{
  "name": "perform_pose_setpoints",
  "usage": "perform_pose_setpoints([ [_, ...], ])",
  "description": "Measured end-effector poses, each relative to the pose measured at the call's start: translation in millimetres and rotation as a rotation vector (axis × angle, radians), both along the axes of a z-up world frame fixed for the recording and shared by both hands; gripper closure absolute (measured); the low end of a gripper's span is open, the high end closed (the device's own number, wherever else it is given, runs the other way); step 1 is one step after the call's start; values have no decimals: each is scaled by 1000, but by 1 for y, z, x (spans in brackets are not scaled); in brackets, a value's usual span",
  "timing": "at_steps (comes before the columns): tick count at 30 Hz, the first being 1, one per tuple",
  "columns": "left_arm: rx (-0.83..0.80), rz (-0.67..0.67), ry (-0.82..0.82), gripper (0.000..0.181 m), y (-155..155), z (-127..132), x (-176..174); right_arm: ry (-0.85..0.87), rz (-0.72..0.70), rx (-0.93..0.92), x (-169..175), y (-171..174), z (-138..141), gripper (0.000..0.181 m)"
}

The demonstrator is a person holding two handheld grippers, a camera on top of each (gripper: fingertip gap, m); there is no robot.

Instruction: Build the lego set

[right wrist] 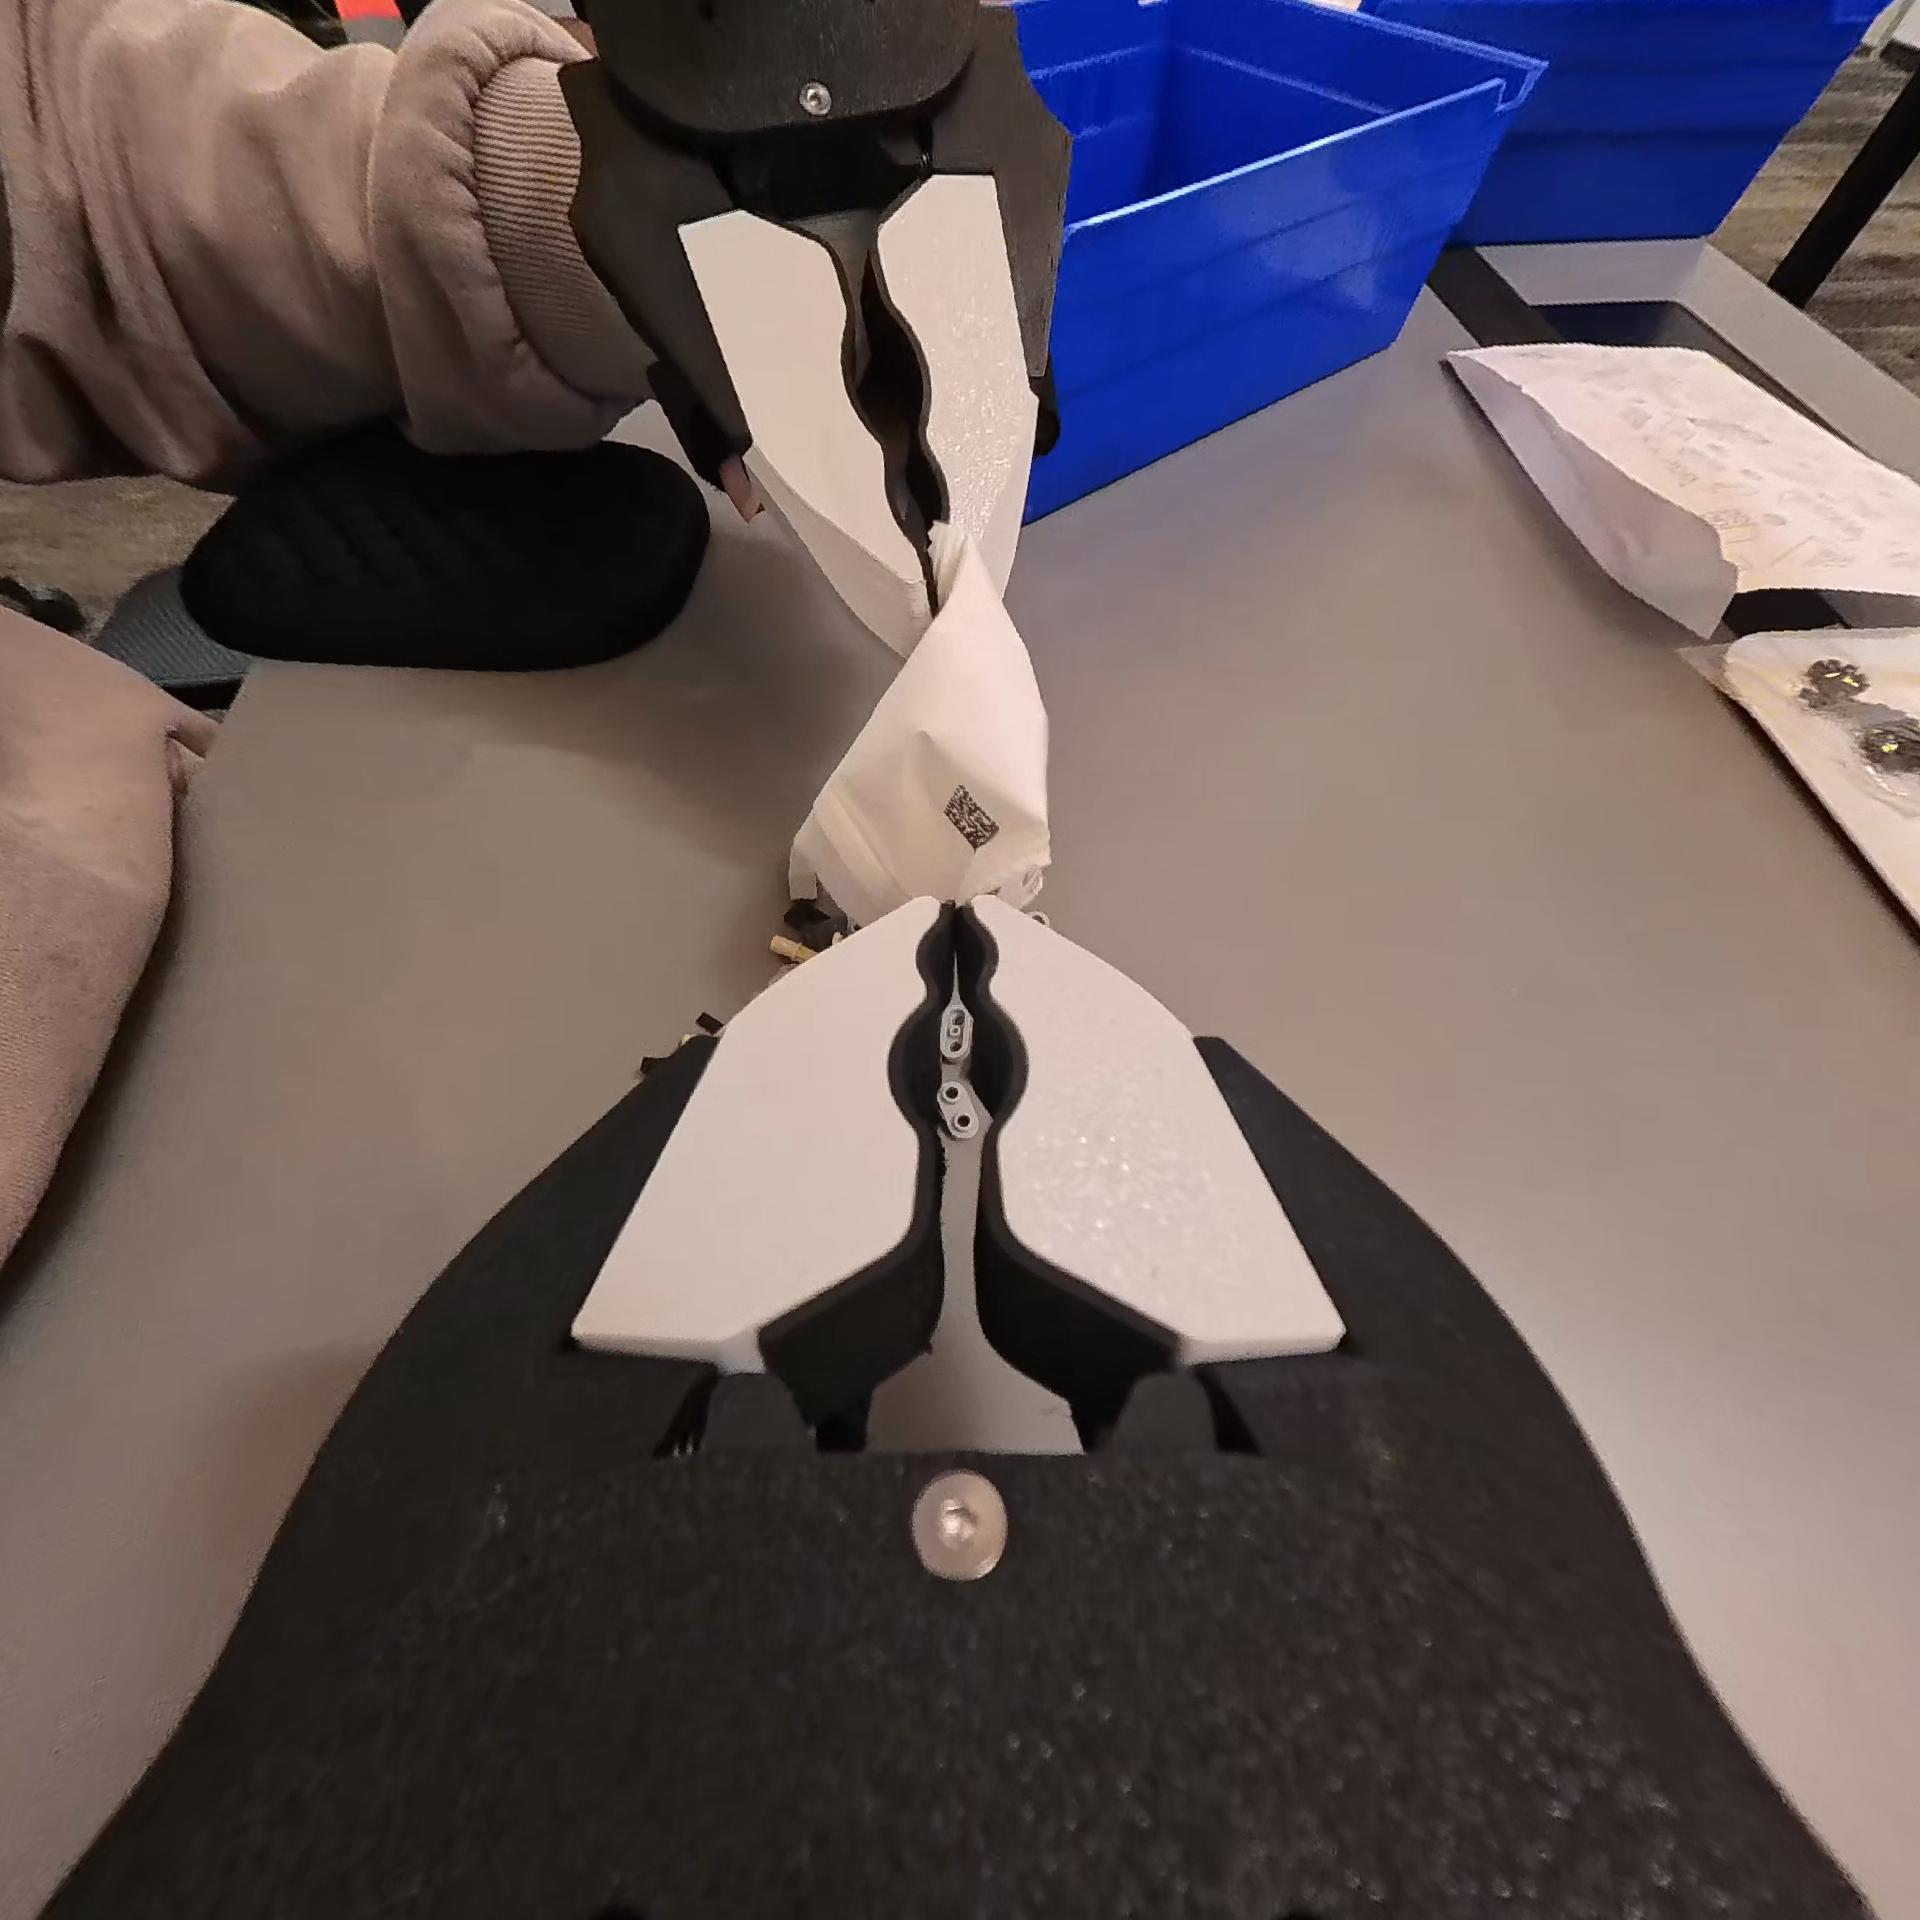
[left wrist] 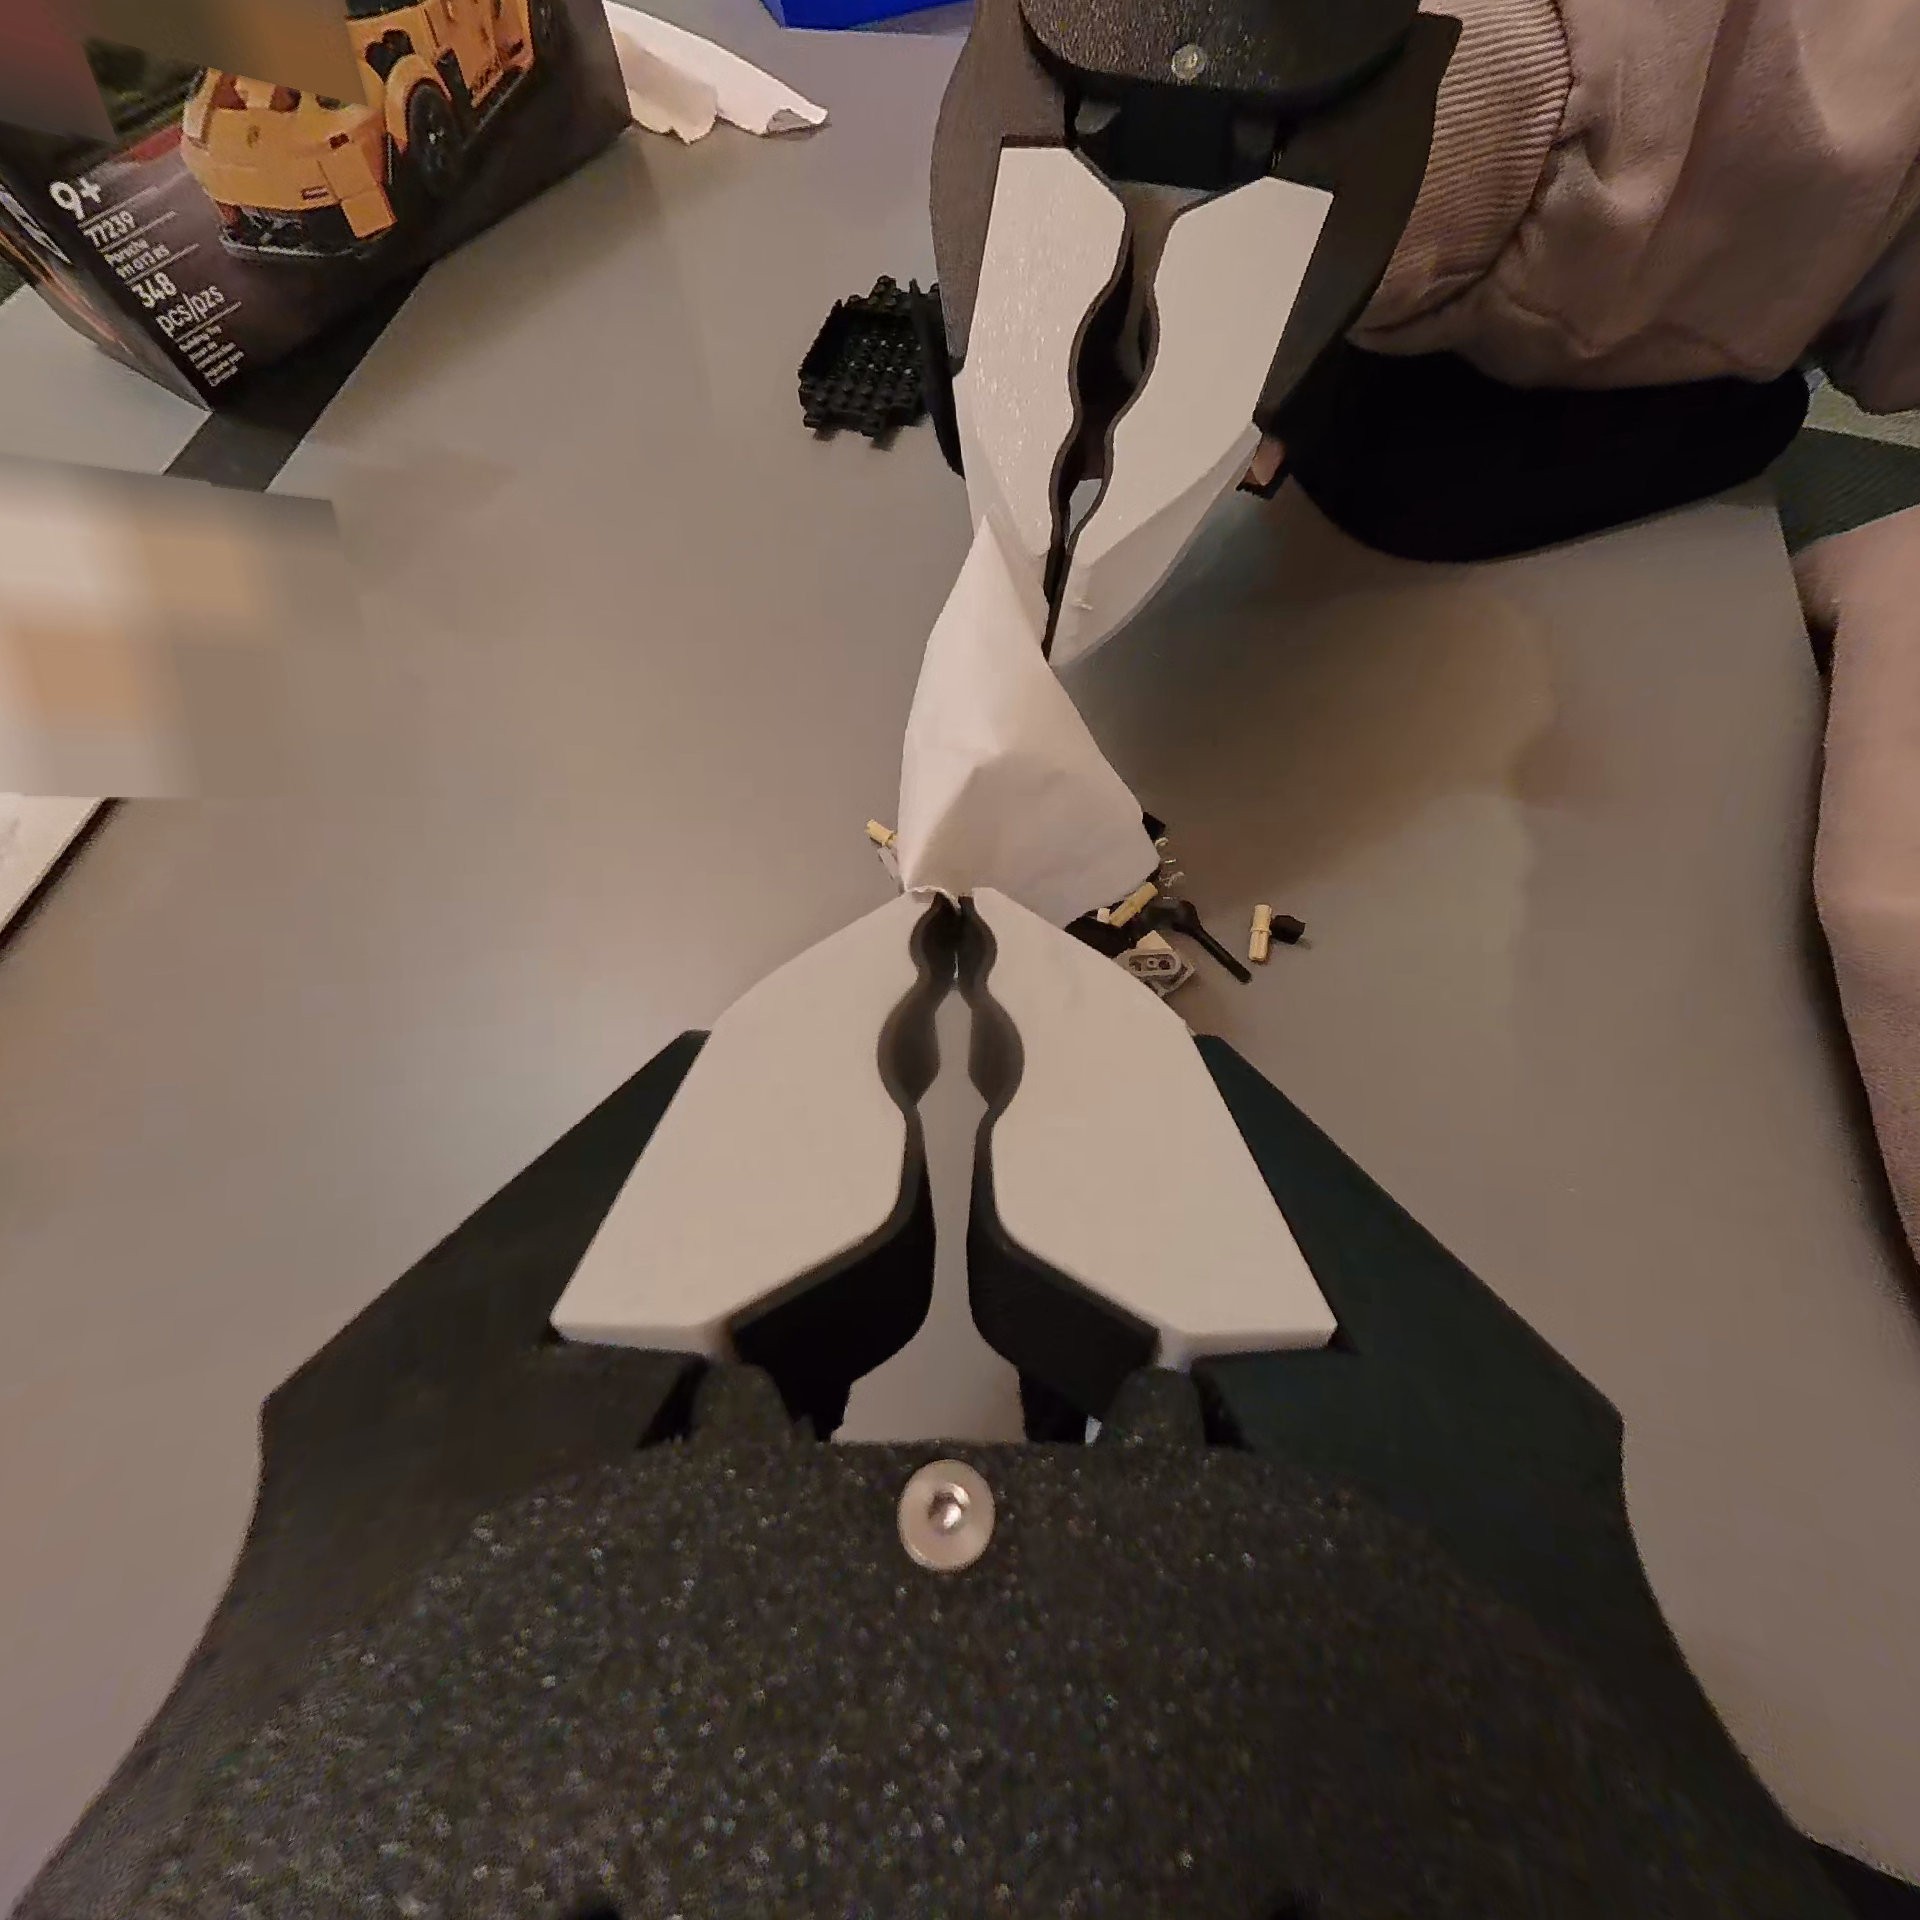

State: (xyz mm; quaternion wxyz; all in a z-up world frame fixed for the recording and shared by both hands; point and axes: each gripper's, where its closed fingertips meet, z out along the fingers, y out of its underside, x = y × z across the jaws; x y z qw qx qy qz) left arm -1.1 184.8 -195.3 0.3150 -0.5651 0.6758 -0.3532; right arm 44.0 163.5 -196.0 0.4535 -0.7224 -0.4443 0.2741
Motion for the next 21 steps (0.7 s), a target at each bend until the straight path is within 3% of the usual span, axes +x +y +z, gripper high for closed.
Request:
perform_pose_setpoints([
  [21, -6, 0, 13, 181, -3, -5, -5, -10, 15, 10, -7, -3, -2, 181],
])
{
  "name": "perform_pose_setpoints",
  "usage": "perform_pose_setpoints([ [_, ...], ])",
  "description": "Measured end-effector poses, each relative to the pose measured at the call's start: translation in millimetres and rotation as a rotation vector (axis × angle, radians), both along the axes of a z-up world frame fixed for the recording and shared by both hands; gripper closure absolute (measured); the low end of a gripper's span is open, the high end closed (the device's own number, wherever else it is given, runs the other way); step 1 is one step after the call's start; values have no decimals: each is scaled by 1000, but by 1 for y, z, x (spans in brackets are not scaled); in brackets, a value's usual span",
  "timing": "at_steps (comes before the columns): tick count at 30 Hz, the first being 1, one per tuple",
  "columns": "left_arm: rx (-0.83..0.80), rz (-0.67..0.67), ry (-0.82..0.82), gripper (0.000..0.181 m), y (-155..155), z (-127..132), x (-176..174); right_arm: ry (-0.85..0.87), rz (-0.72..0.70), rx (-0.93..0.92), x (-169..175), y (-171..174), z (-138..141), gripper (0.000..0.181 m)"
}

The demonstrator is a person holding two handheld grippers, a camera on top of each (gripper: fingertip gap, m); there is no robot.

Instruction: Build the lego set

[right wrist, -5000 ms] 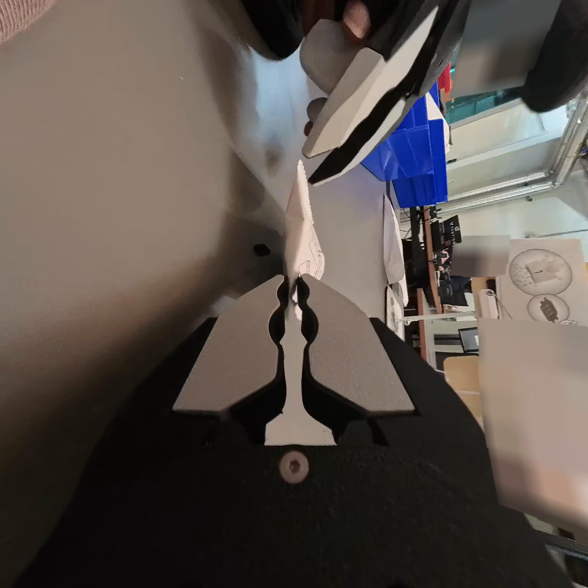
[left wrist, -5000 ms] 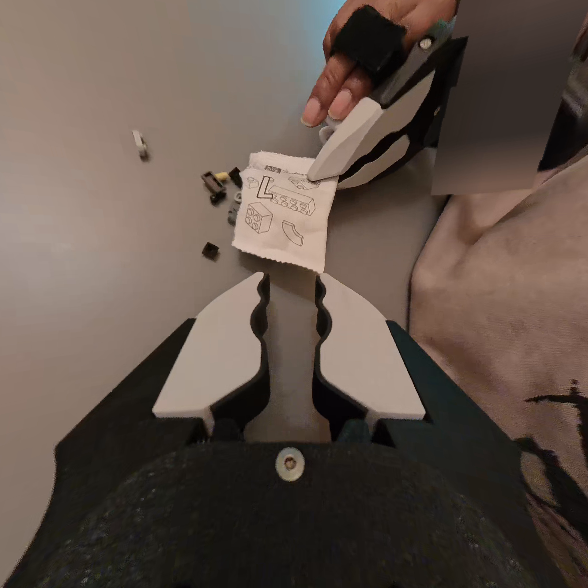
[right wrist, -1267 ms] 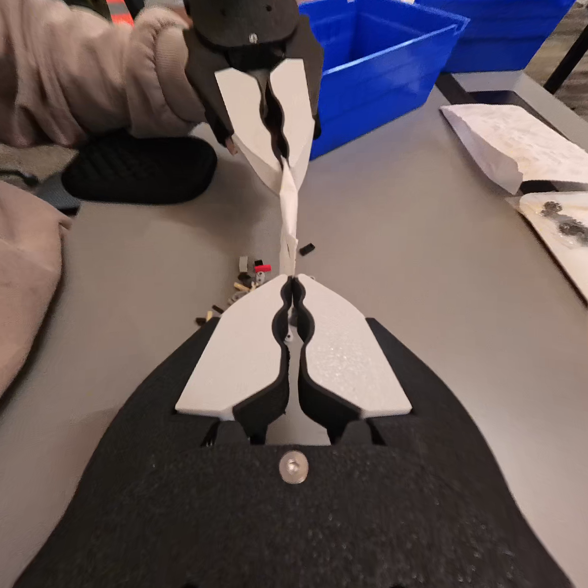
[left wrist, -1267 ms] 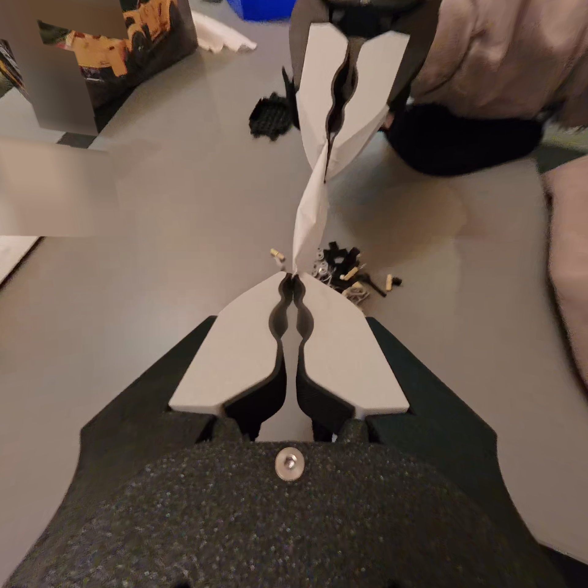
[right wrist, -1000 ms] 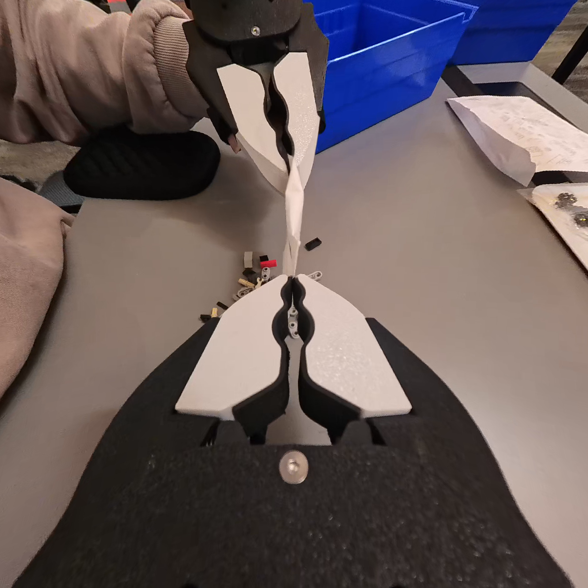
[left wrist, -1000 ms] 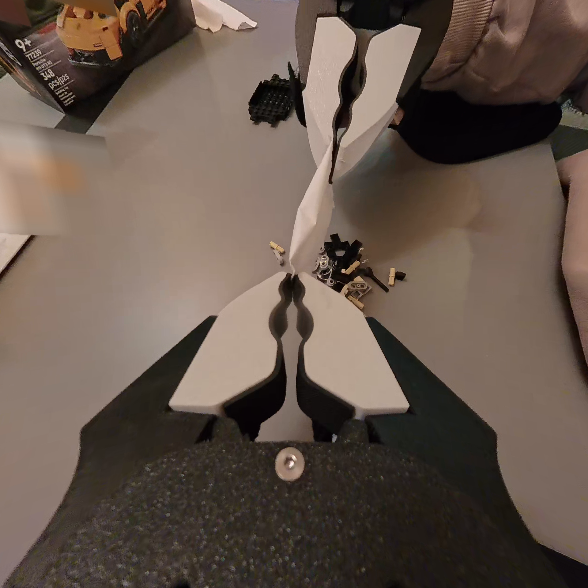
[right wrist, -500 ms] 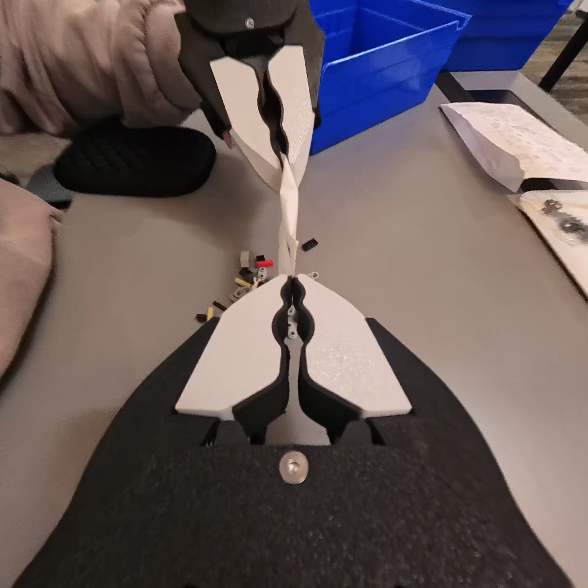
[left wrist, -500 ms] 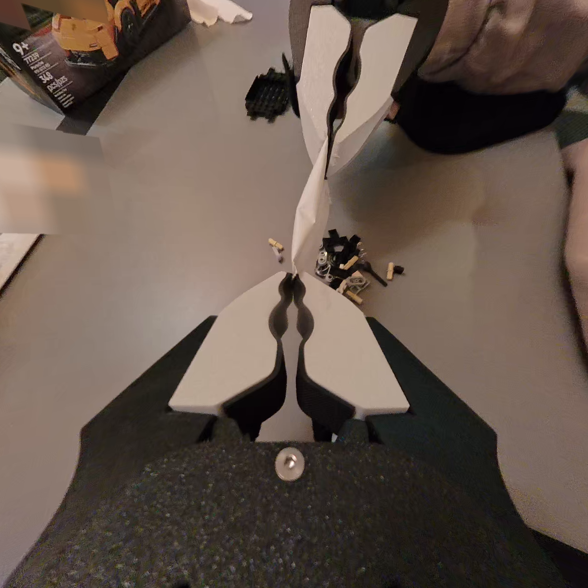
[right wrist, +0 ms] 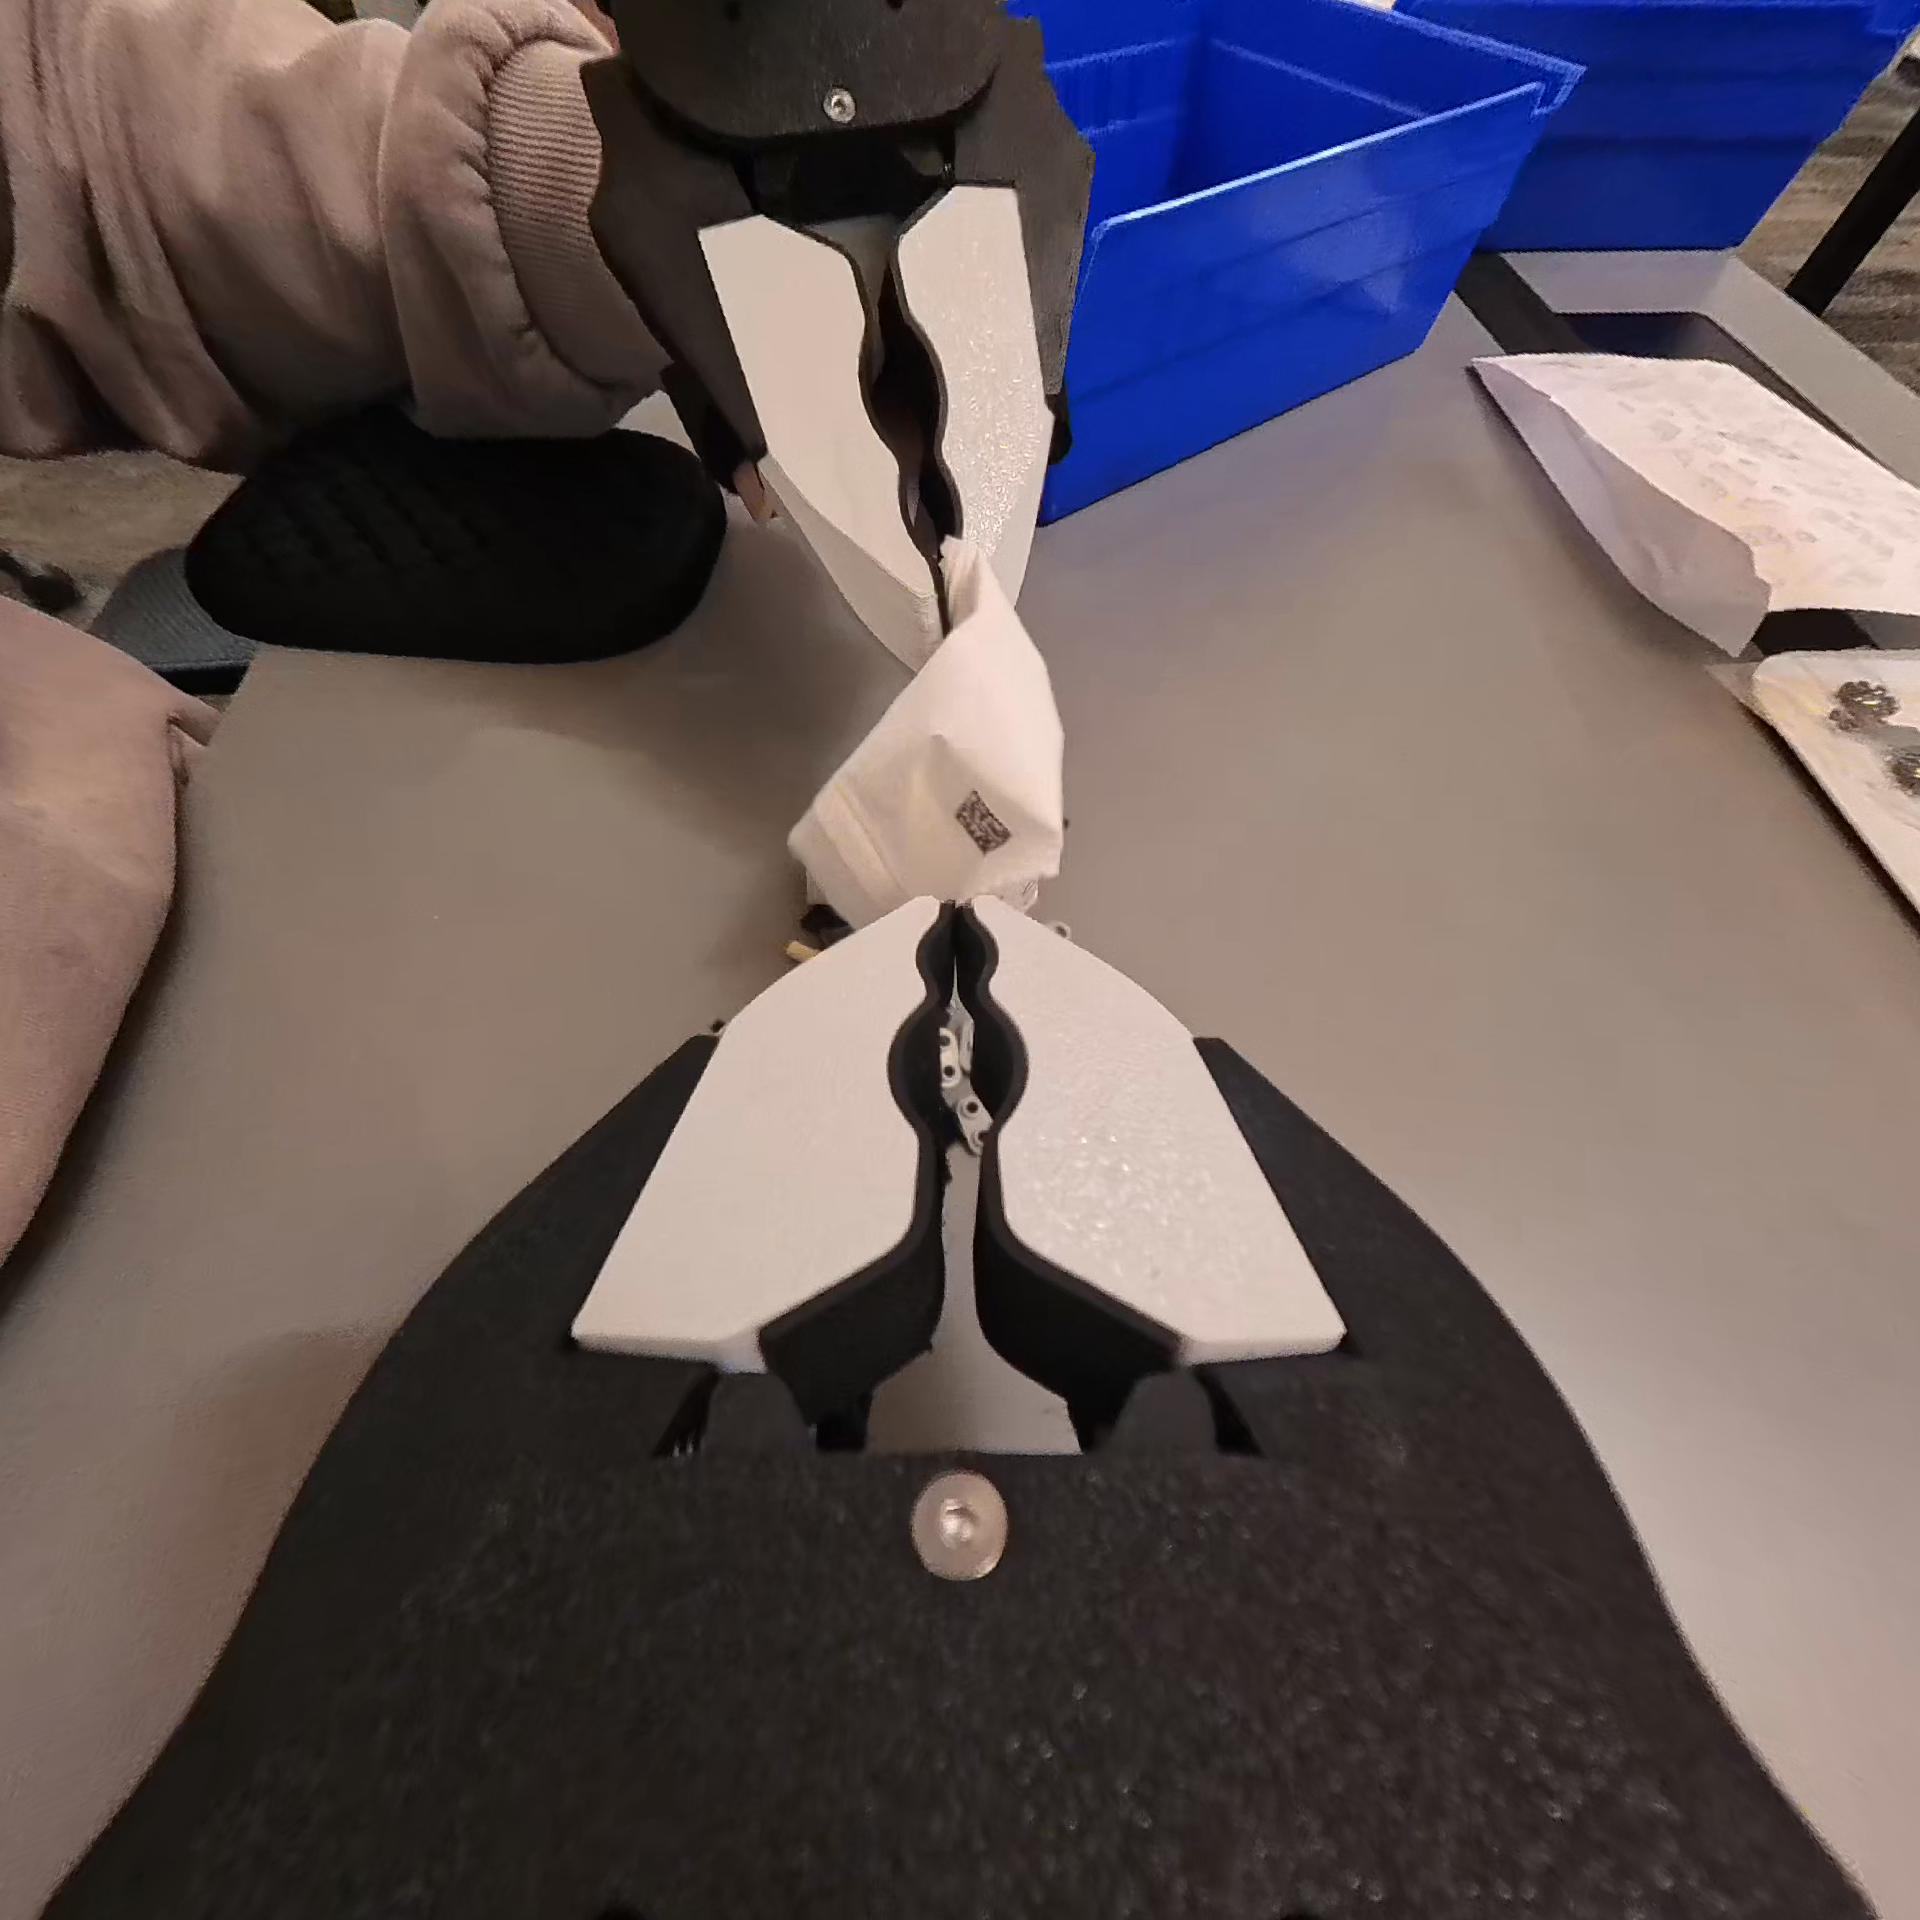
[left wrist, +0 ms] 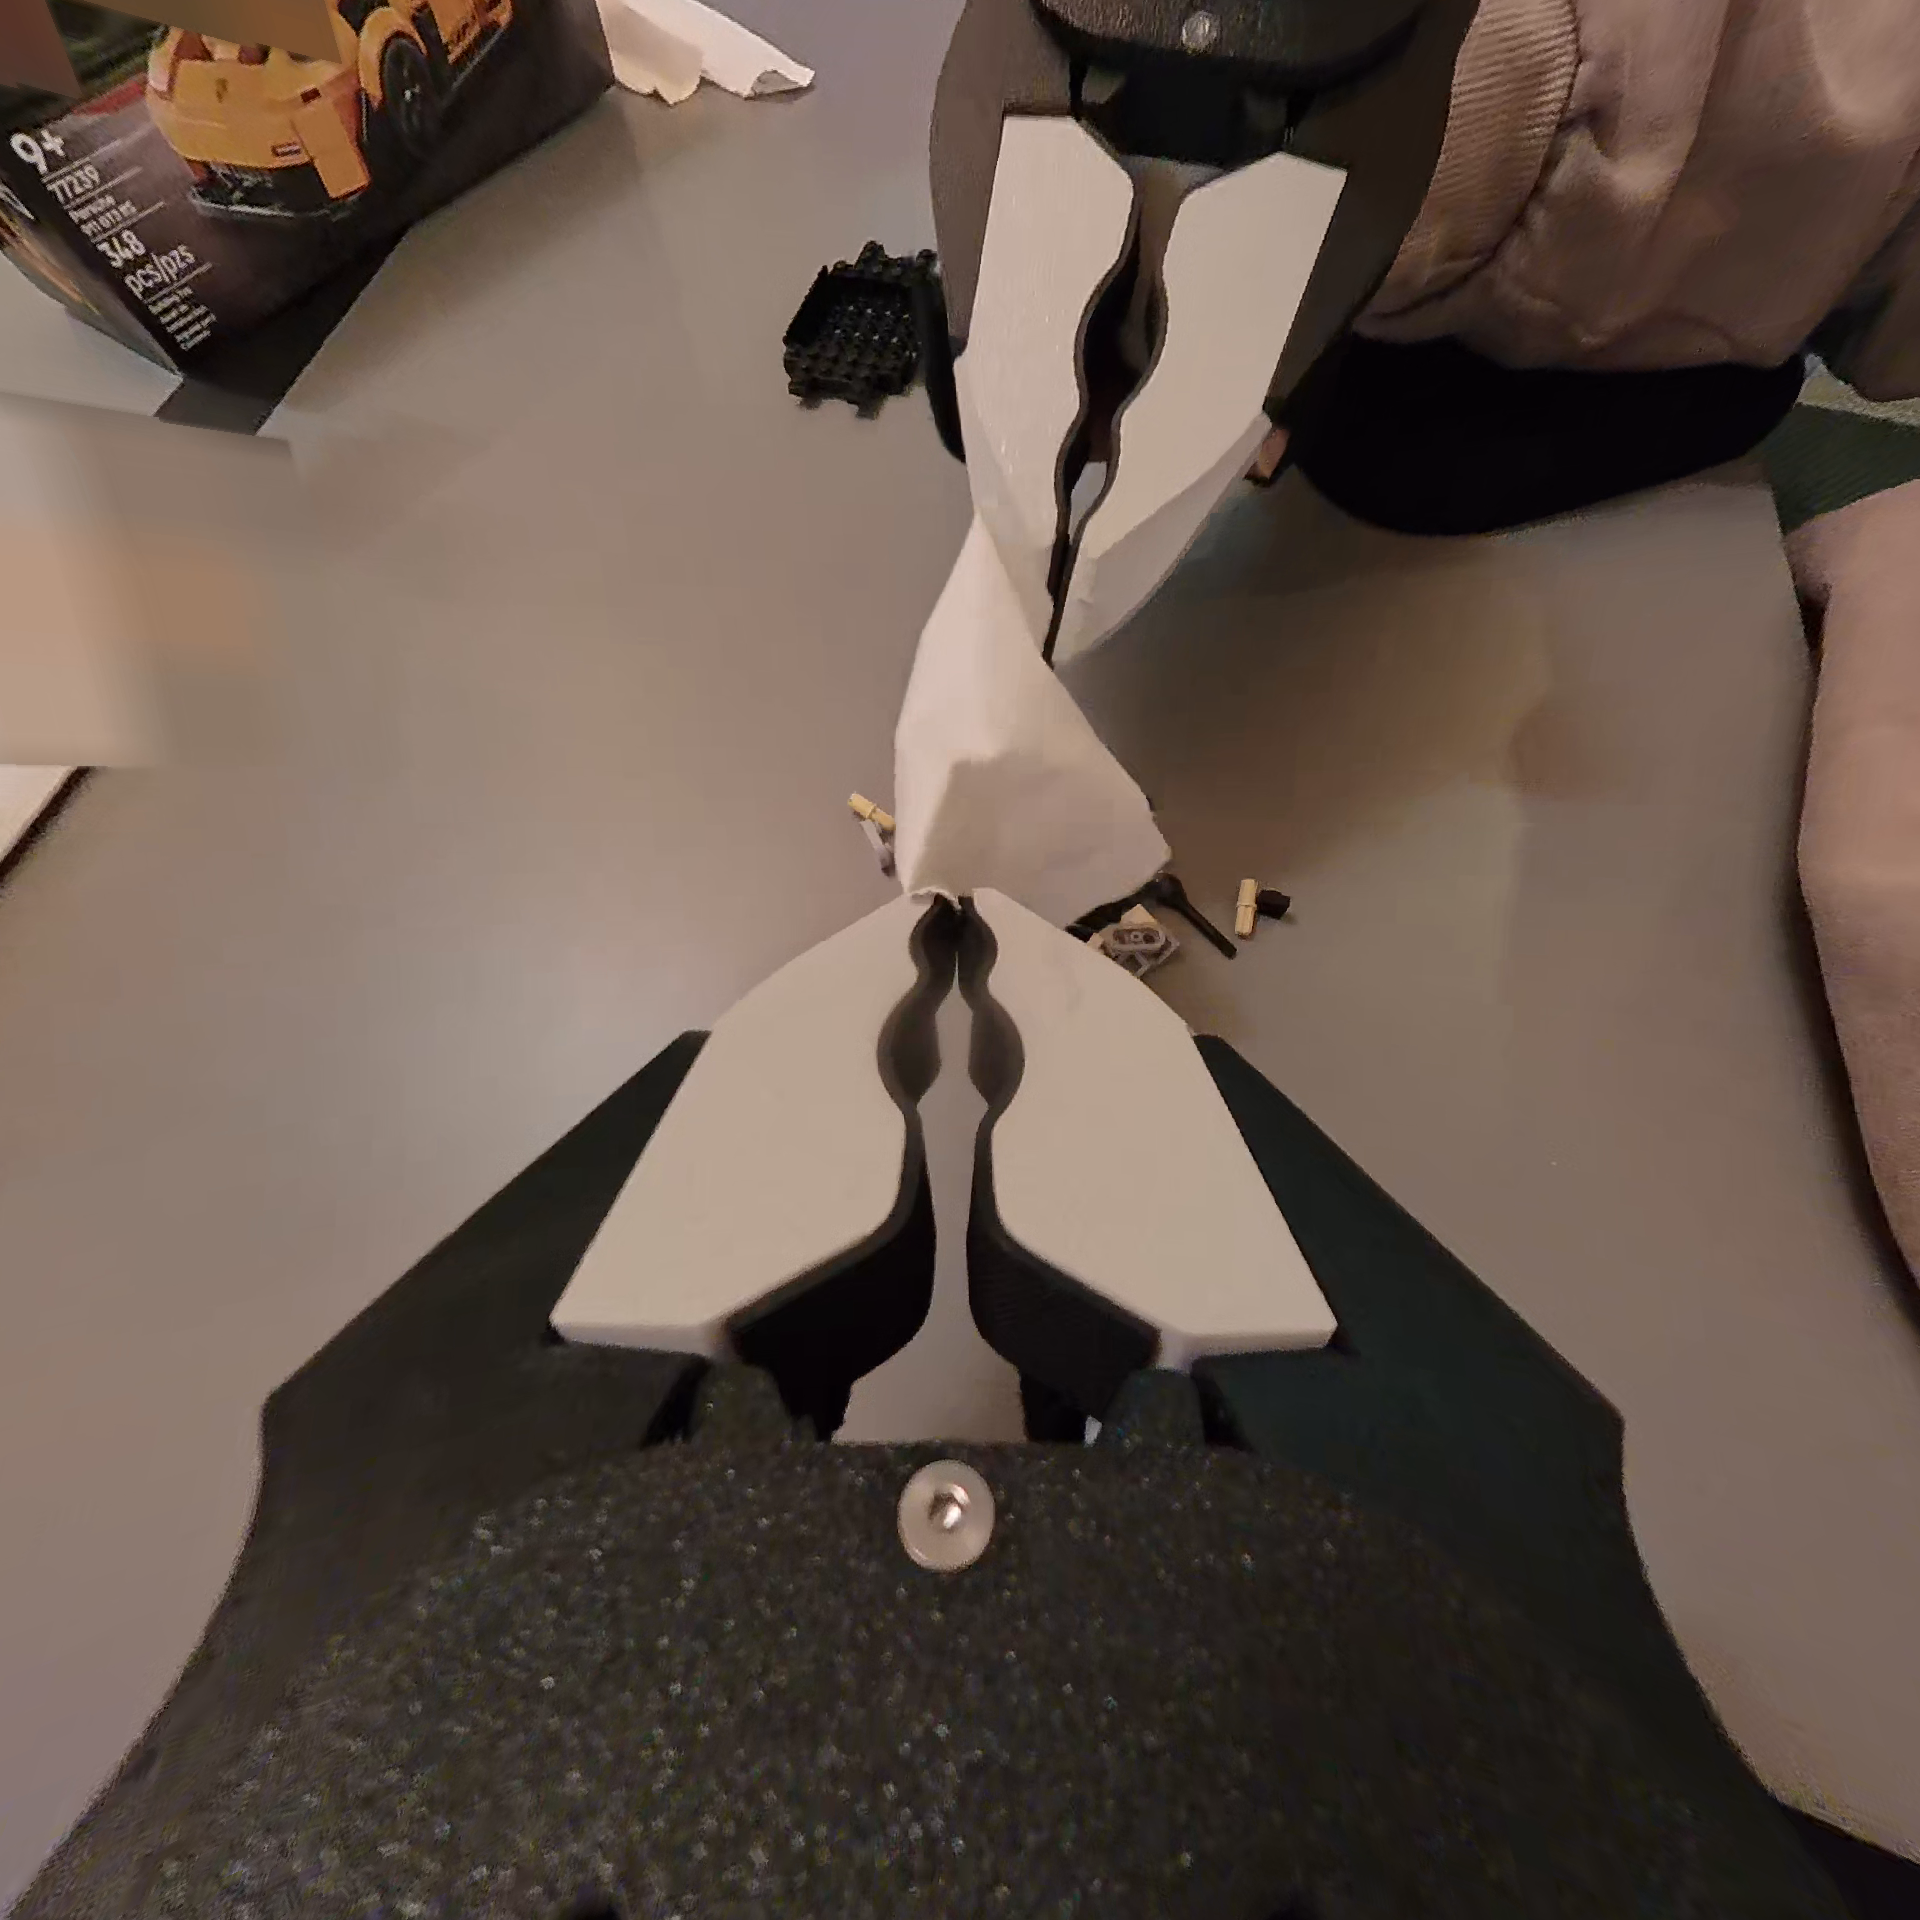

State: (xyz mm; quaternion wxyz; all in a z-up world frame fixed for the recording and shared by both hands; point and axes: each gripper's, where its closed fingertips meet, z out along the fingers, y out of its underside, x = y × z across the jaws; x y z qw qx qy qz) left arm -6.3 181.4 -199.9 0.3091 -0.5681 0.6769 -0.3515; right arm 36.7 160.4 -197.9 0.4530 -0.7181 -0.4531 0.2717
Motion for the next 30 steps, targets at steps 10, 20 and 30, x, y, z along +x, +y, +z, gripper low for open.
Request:
perform_pose_setpoints([
  [10, 25, 10, 15, 181, 6, -1, -4, -4, -13, -2, 9, 0, 1, 181],
  [20, 7, 2, -2, 181, 1, 3, -5, 10, -25, 19, 11, -3, 4, 181],
  [30, 320, 36, -124, 181, -7, 27, 1, 44, -106, 22, 17, -9, 16, 128],
])
